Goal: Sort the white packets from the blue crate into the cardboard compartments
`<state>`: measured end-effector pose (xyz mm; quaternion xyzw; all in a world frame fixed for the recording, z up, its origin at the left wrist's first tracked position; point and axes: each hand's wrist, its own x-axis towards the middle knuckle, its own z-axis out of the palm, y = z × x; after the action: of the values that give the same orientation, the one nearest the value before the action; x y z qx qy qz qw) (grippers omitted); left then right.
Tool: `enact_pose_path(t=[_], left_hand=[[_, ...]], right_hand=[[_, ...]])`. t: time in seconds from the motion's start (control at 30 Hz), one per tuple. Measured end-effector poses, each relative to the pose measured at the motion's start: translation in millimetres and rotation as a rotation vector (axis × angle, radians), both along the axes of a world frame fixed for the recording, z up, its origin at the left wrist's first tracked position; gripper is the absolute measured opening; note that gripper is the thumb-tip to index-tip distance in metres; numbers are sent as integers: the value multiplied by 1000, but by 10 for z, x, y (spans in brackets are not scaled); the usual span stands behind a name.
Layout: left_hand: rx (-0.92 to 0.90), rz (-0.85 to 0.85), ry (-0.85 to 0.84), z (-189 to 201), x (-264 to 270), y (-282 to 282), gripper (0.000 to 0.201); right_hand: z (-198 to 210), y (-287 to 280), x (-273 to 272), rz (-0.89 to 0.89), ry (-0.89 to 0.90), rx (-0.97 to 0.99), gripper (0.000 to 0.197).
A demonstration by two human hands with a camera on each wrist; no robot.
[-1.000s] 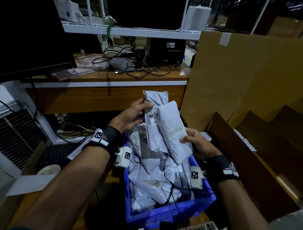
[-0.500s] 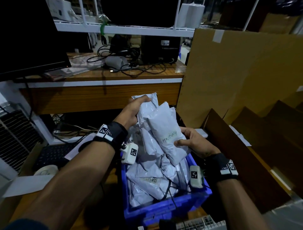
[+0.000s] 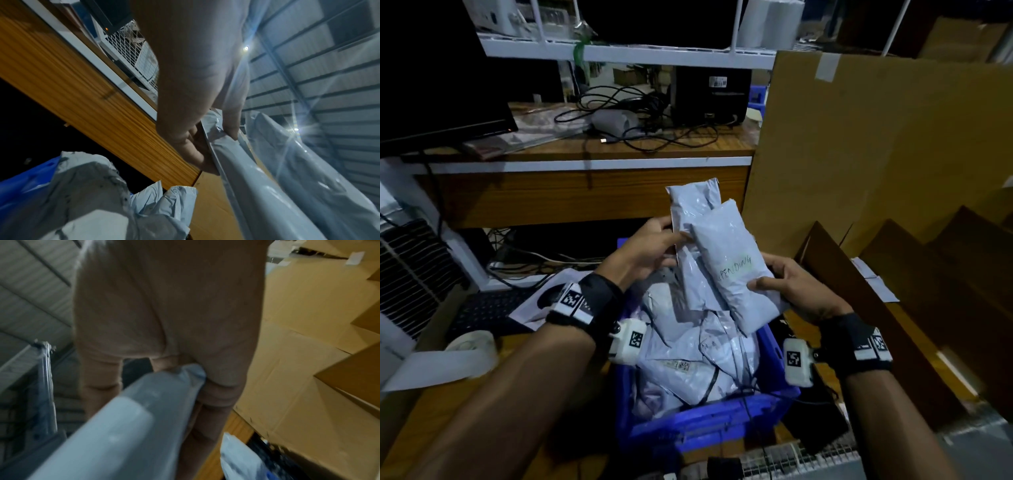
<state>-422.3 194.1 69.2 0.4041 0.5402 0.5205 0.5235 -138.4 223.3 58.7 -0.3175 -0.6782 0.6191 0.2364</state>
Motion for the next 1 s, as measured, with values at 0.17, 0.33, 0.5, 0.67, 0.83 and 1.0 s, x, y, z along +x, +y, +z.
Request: enact_pose_path(t=[0.17, 0.33, 0.5, 0.67, 0.83, 1.0], left_hand=[[32, 62, 14, -46, 226, -153, 33], [38, 53, 33, -241, 588, -269, 29], [4, 20, 70, -388, 885, -385, 32], [5, -7, 83, -388, 1154, -475, 30], [4, 31, 56, -474, 1381, -549, 30], [5, 110, 26, -619, 1600, -593, 27]], right_hand=[[192, 56, 446, -60, -6, -6, 43], [241, 83, 972, -176, -45, 49, 36], [134, 52, 1441, -321, -105, 55, 32], [78, -46, 1835, -381, -196, 94, 33], [55, -223, 2092, -459, -256, 53, 35], [17, -242, 2247, -518, -297, 38, 27]])
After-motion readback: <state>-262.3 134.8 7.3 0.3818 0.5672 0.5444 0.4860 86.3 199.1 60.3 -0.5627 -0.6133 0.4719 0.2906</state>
